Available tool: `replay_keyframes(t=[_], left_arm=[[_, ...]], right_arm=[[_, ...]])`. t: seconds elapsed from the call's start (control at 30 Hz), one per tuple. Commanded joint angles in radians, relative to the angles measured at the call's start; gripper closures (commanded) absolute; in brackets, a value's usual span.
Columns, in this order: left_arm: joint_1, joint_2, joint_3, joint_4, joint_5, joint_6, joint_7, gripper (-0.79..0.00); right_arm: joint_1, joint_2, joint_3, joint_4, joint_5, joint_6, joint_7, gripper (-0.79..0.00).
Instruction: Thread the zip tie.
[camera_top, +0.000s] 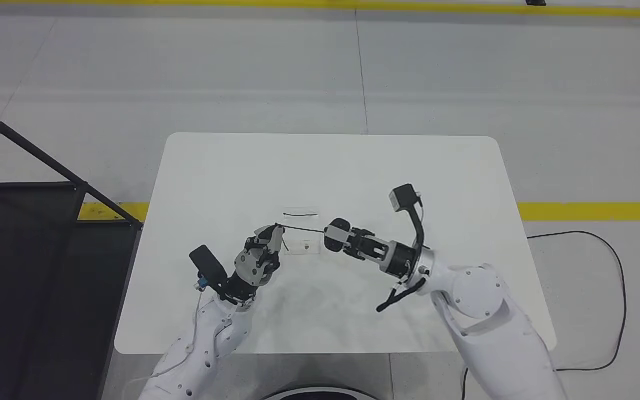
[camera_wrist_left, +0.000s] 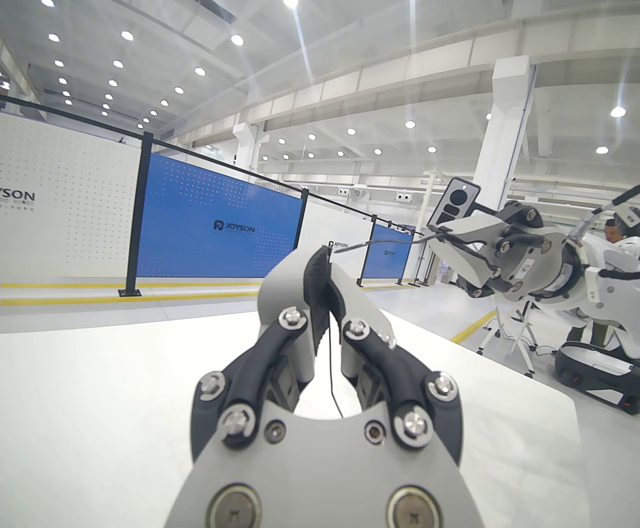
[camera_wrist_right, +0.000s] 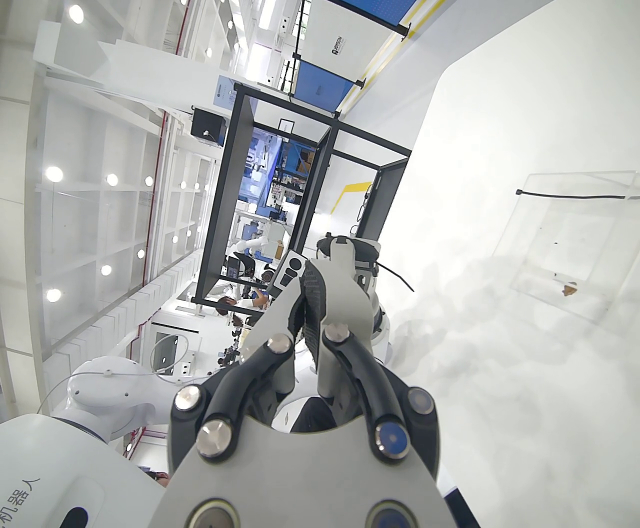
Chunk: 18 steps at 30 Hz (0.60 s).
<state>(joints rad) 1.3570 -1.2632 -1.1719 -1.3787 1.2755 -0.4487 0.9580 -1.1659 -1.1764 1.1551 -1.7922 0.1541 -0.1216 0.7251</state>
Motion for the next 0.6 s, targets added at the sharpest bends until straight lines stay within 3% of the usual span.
replay_keyframes(t=[0.0,0.57], left_arm=[[0.000,0.000,0.000,0.000,0.000,0.000,0.000,0.000],[0.000,0.000,0.000,0.000,0.000,0.000,0.000,0.000]], right_arm=[[0.001,0.000,-0.001,0.000,-0.001,0.004,0.000,0.000],[0.005,-0.001,-0.004,0.006,0.007,-0.001,-0.003,0.000]])
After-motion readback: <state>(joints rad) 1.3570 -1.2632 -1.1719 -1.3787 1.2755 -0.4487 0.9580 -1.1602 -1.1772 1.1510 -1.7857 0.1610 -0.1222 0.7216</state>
